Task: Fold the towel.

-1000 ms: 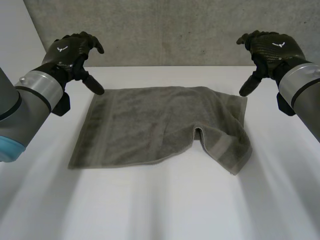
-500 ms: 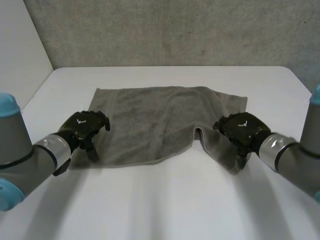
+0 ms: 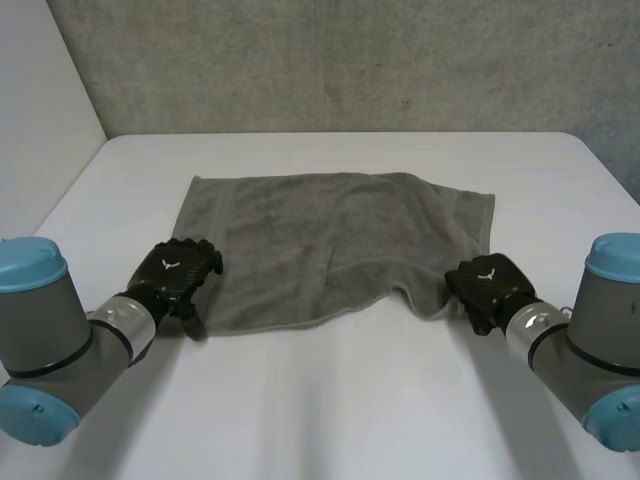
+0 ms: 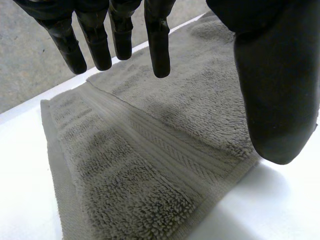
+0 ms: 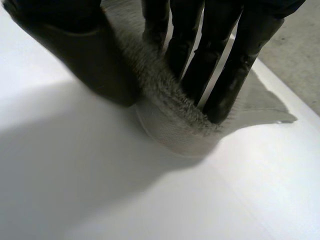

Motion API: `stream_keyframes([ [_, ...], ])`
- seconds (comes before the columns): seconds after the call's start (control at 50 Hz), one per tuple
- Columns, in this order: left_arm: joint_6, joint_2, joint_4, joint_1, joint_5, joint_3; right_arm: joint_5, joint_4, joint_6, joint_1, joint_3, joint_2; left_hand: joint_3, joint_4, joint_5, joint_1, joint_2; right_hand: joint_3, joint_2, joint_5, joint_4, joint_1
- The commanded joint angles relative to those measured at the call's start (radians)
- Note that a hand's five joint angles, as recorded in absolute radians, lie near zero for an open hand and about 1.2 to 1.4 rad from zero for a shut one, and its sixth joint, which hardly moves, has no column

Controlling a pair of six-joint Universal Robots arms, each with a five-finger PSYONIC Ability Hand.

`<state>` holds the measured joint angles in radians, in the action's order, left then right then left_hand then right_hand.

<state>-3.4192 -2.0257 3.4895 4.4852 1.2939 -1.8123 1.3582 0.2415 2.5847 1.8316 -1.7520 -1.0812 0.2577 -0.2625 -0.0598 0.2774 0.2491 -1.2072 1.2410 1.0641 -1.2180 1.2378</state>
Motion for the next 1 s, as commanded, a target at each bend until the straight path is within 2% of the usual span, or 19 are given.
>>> stream_keyframes([
  [0.02, 0.0, -0.005, 0.006, 0.0, 0.001, 0.001, -0.001, 0.012, 0.043, -0.023, 0.014, -0.029, -0.021, 0.026, -0.003, -0.04, -0.012, -0.189, 0.155, 0.158, -0.178, 0.158],
  [0.24, -0.008, -0.03, 0.0, -0.001, 0.001, 0.002, 0.012, 0.016, 0.241, -0.046, 0.065, -0.04, -0.021, 0.026, -0.003, -0.04, -0.012, -0.189, 0.155, 0.158, -0.178, 0.158],
  [0.36, -0.064, -0.053, -0.003, -0.004, 0.002, 0.002, 0.025, 0.015, 0.316, -0.075, 0.091, -0.029, -0.018, 0.023, -0.006, -0.037, -0.009, -0.189, 0.155, 0.158, -0.178, 0.158],
  [0.46, -0.117, -0.071, 0.0, -0.004, 0.024, 0.008, 0.025, 0.013, 0.318, -0.083, 0.092, -0.025, -0.006, 0.011, -0.017, -0.026, 0.003, -0.189, 0.155, 0.158, -0.178, 0.158],
  [0.6, -0.16, -0.1, 0.009, -0.003, 0.116, 0.033, 0.019, 0.01, 0.315, -0.087, 0.091, -0.02, 0.032, -0.027, -0.055, 0.012, 0.041, -0.189, 0.155, 0.158, -0.178, 0.158],
  [0.72, -0.16, -0.106, 0.008, 0.002, 0.125, 0.045, 0.015, 0.009, 0.311, -0.087, 0.089, -0.014, 0.141, -0.136, -0.164, 0.121, 0.149, -0.189, 0.155, 0.158, -0.178, 0.158],
  [1.0, -0.147, -0.042, -0.004, 0.017, 0.117, 0.036, 0.013, 0.005, 0.308, -0.084, 0.091, -0.008, 0.138, -0.133, -0.161, 0.118, 0.146, -0.146, 0.112, 0.115, -0.135, 0.116],
])
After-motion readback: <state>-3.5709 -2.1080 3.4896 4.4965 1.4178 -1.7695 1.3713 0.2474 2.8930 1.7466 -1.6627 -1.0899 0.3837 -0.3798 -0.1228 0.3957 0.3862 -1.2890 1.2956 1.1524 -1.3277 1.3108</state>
